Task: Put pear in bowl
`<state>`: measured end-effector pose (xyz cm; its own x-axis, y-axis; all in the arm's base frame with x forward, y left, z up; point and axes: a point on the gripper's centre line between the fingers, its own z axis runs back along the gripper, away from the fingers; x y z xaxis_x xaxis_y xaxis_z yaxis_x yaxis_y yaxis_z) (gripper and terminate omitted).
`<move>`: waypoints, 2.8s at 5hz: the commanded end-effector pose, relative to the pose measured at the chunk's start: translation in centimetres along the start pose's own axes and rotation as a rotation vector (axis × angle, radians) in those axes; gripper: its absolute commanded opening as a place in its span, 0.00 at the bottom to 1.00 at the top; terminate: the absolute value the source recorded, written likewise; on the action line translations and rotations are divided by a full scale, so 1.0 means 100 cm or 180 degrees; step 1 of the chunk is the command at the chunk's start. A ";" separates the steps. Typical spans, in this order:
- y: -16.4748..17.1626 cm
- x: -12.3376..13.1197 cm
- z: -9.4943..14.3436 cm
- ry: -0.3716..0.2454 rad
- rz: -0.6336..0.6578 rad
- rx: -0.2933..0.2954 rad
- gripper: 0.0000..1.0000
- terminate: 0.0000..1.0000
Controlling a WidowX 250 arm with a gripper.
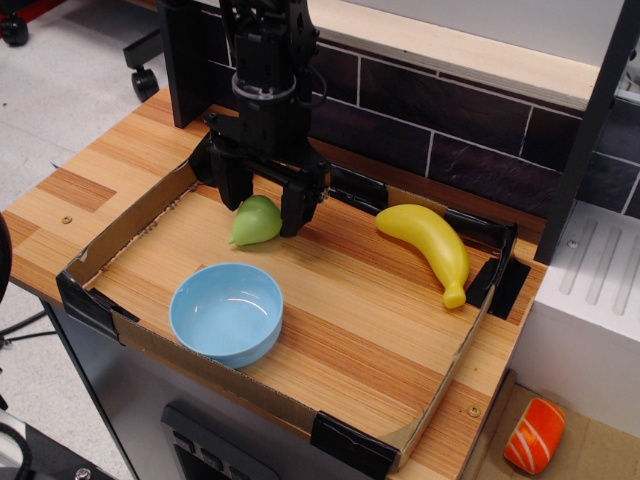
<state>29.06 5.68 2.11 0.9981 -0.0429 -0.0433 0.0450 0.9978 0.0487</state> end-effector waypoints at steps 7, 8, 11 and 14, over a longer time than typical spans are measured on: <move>-0.006 -0.036 0.086 0.0176 0.0263 -0.0350 0.00 0.00; 0.001 -0.059 0.068 0.0237 0.0111 -0.0249 0.00 0.00; 0.000 -0.074 0.026 0.0374 0.0044 0.0018 1.00 0.00; -0.004 -0.066 0.090 0.0226 0.0160 -0.0360 1.00 0.00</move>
<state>22.14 4.20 10.46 0.9863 0.0128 -0.1647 -0.0258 0.9967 -0.0770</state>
